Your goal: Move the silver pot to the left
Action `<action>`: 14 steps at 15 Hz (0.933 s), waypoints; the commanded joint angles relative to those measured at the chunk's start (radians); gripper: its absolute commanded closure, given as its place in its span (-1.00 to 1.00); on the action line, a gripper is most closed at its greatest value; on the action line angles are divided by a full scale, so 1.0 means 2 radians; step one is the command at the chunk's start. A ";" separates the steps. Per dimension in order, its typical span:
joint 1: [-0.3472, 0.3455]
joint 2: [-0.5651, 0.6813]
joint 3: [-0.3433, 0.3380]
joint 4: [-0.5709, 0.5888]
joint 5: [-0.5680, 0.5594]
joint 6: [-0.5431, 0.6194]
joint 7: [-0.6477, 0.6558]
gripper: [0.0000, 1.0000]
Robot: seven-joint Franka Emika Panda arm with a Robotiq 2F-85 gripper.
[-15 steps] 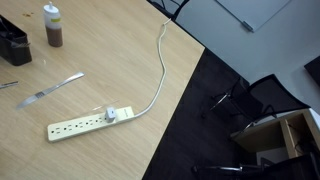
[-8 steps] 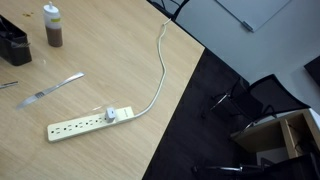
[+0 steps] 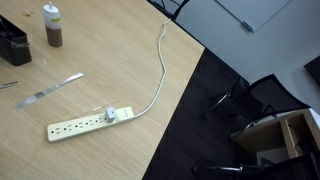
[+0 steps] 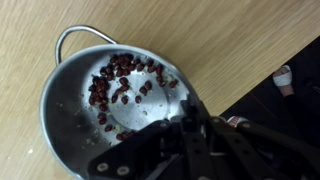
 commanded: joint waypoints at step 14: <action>0.007 -0.007 -0.015 -0.007 0.007 -0.028 0.004 -0.16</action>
